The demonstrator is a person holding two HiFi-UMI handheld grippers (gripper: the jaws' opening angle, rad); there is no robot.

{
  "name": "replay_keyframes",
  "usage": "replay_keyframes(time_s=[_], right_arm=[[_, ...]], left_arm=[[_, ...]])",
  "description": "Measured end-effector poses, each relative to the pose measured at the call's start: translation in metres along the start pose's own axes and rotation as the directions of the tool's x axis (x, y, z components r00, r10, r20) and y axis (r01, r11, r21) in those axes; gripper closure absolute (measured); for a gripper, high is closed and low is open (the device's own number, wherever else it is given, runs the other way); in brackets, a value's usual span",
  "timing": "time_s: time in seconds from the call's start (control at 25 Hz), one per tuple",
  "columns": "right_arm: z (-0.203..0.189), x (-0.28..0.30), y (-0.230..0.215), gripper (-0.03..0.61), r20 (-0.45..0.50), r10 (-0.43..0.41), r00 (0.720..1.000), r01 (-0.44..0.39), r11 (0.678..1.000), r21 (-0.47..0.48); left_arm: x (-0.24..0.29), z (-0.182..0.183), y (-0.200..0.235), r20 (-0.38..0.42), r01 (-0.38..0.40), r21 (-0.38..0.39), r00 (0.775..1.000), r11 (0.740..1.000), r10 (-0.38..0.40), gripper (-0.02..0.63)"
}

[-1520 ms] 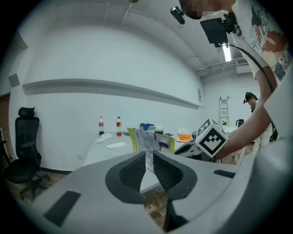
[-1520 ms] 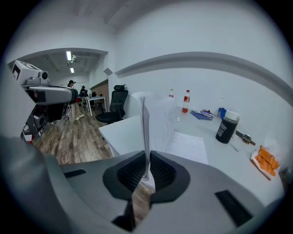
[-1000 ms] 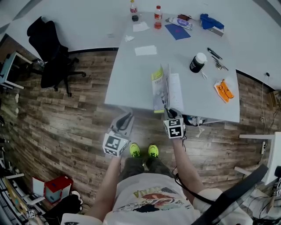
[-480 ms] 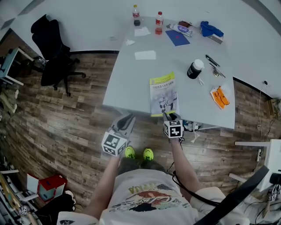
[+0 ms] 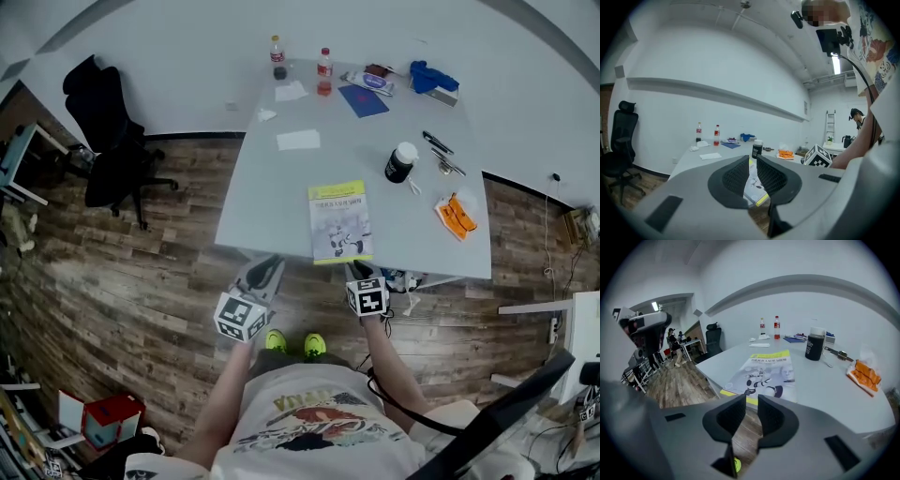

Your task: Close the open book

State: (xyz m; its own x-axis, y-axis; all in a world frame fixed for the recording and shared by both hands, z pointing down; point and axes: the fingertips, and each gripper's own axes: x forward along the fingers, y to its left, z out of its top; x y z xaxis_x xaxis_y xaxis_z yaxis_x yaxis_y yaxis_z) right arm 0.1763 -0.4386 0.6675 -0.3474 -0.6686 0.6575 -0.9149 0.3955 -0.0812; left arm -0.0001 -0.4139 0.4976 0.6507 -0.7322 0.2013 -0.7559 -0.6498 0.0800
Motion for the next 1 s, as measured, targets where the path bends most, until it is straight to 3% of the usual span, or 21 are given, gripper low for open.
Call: replay_keyframes(time_s=[0.2, 0.4, 0.52, 0.72, 1.0], right_arm=[[0.024, -0.019, 0.016, 0.497, 0.098, 0.086, 0.991, -0.084, 0.996, -0.021], [0.064, -0.044, 0.039, 0.527, 0.244, 0.179, 0.953, -0.168, 0.984, -0.067], [0.085, -0.057, 0.045, 0.538, 0.296, 0.194, 0.935, -0.167, 0.979, -0.115], [0.099, -0.067, 0.047, 0.545, 0.327, 0.202, 0.923, -0.165, 0.977, -0.138], [0.098, -0.086, 0.053, 0.545, 0.352, 0.216, 0.911, -0.178, 0.974, -0.138]], left_arm=[[0.006, 0.015, -0.009, 0.026, 0.015, 0.002, 1.000, 1.000, -0.015, 0.583], [0.008, 0.024, -0.021, 0.055, 0.031, -0.016, 0.998, 0.999, -0.030, 0.583], [0.011, 0.032, -0.030, 0.075, 0.044, -0.021, 0.996, 0.999, -0.043, 0.583], [0.013, 0.036, -0.042, 0.080, 0.071, -0.008, 0.994, 0.997, -0.070, 0.584], [0.004, 0.031, -0.055, 0.074, 0.052, -0.014, 0.996, 0.999, -0.051, 0.584]])
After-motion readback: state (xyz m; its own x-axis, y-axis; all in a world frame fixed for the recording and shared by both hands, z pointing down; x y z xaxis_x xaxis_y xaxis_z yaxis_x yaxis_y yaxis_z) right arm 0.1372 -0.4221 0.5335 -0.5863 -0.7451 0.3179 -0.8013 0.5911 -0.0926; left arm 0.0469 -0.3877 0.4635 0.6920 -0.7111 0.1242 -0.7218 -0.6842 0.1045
